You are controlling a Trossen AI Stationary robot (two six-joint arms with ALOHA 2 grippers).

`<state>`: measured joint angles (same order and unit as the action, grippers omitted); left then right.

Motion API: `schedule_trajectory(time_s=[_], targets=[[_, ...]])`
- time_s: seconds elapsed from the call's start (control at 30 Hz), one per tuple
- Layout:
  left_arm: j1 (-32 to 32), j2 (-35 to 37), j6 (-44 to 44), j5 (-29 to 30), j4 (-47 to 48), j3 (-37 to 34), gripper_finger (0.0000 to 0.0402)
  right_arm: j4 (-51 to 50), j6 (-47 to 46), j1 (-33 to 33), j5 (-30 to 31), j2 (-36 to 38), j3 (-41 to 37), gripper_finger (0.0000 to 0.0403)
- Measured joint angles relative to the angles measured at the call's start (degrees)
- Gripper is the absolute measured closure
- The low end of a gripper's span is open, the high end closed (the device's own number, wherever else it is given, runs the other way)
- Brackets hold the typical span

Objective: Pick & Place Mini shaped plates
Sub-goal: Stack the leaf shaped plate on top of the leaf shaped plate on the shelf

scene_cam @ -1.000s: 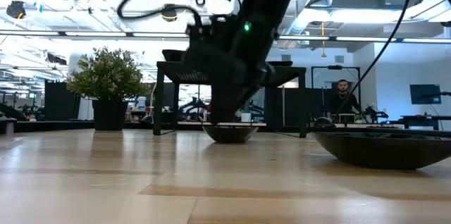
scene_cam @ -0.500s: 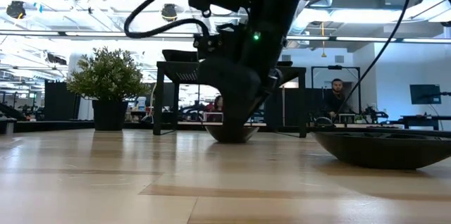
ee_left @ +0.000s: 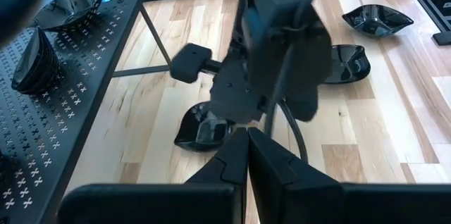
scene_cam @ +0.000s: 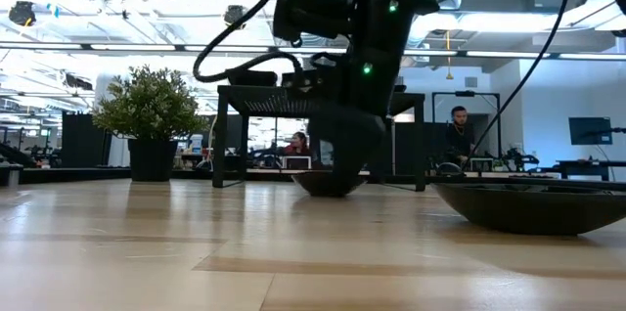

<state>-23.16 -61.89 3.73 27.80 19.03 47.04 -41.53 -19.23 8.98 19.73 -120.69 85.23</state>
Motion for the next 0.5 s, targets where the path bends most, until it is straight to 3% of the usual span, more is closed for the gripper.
schedule_trajectory(time_s=[0.27, 0.5], targets=[[-0.02, 0.0, 0.0, 0.0, 0.01, 0.01, 0.0389, -14.15, 3.96, 3.91, 1.35, 7.54, 3.51, 0.0398], [0.0, 0.0, 0.0, 0.0, 0.01, 0.01, 0.0389, -23.78, 10.23, 6.38, 17.07, 21.15, 3.58, 0.0399]])
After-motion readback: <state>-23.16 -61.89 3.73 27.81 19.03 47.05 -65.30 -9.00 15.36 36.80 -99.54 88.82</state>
